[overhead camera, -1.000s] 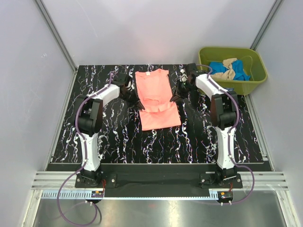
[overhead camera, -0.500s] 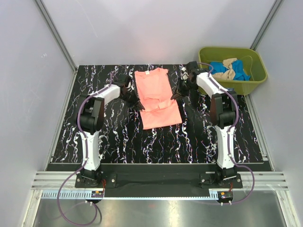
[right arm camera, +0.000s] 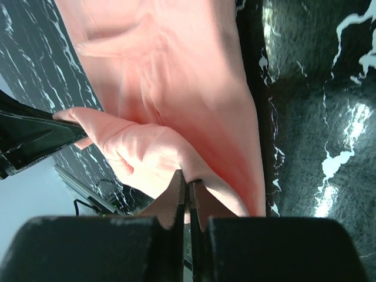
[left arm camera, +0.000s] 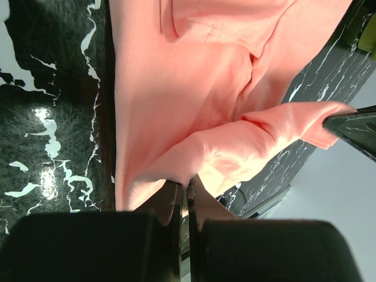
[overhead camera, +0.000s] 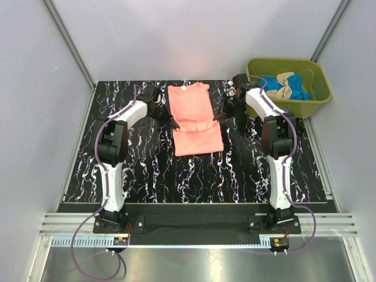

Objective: Fold and stack the t-shirts
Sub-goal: Fold the tshirt

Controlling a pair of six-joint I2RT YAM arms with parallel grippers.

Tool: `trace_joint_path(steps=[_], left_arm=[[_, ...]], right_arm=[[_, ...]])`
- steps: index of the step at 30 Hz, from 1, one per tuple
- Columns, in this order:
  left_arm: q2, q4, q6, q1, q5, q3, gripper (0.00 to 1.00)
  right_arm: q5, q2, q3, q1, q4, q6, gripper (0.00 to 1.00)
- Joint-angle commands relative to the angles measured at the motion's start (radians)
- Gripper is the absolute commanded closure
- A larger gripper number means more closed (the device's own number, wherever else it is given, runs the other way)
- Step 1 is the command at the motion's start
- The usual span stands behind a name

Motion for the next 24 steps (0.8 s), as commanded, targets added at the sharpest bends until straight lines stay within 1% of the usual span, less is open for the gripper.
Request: trace_joint_path(steps=[1, 3, 4, 5, 6, 8, 9, 10, 12, 14, 15, 16, 17, 18, 19, 20, 21, 22, 23, 24], left_arm=[[0.015, 0.024, -0.016, 0.017, 0.032, 0.065, 1.00], [0.036, 0.022, -0.016, 0.023, 0.021, 0.081, 0.90], [0.042, 0.027, -0.015, 0.025, 0.017, 0.085, 0.87], [0.055, 0.027, -0.010, 0.029, 0.009, 0.096, 0.78], [0.061, 0.024, 0.005, 0.033, -0.005, 0.105, 0.73], [0.069, -0.016, 0.032, 0.034, -0.034, 0.163, 0.55], [0.066, -0.039, 0.064, 0.036, -0.078, 0.185, 0.50], [0.058, -0.068, 0.078, 0.039, -0.090, 0.211, 0.48], [0.000, -0.077, 0.100, 0.049, -0.116, 0.207, 0.44], [-0.054, -0.082, 0.112, 0.054, -0.138, 0.166, 0.43], [-0.092, -0.074, 0.115, 0.053, -0.156, 0.139, 0.42], [-0.167, -0.038, 0.114, 0.051, -0.158, 0.063, 0.42], [-0.213, -0.015, 0.111, 0.045, -0.158, 0.018, 0.41], [-0.279, 0.026, 0.103, 0.039, -0.152, -0.023, 0.44], [-0.311, 0.048, 0.099, 0.016, -0.146, -0.102, 0.47], [-0.335, 0.071, 0.096, 0.002, -0.126, -0.140, 0.49], [-0.352, 0.097, 0.079, -0.013, -0.118, -0.178, 0.53], [-0.381, 0.158, 0.063, -0.042, -0.109, -0.254, 0.58], [-0.387, 0.198, 0.045, -0.056, -0.085, -0.295, 0.60], [-0.387, 0.240, -0.013, -0.067, -0.066, -0.333, 0.61]], right_arm=[[-0.014, 0.014, 0.065, -0.015, 0.030, 0.023, 0.99], [-0.035, 0.040, 0.074, -0.021, 0.052, 0.044, 0.89], [-0.043, 0.051, 0.079, -0.023, 0.072, 0.051, 0.82], [-0.046, 0.077, 0.088, -0.026, 0.080, 0.063, 0.75], [-0.052, 0.089, 0.113, -0.029, 0.083, 0.066, 0.68], [-0.051, 0.125, 0.148, -0.033, 0.071, 0.066, 0.65], [-0.029, 0.128, 0.194, -0.034, 0.057, 0.063, 0.56], [-0.020, 0.132, 0.220, -0.034, 0.022, 0.052, 0.51], [0.011, 0.117, 0.278, -0.032, -0.018, 0.014, 0.49], [0.046, 0.074, 0.292, -0.034, -0.075, -0.029, 0.48], [0.066, 0.048, 0.260, -0.032, -0.089, -0.040, 0.48], [0.093, 0.019, 0.221, -0.030, -0.078, -0.046, 0.46], [0.104, -0.049, 0.170, -0.021, -0.063, -0.046, 0.46], [0.116, -0.087, 0.050, -0.012, -0.004, -0.038, 0.46], [0.124, -0.125, -0.015, 0.000, 0.029, -0.028, 0.45], [0.138, -0.194, -0.125, 0.028, 0.059, 0.000, 0.46], [0.187, -0.223, -0.175, 0.052, 0.090, 0.011, 0.47], [0.214, -0.251, -0.221, 0.072, 0.154, 0.021, 0.48], [0.247, -0.284, -0.261, 0.124, 0.184, 0.046, 0.51], [0.305, -0.291, -0.313, 0.146, 0.205, 0.061, 0.51]])
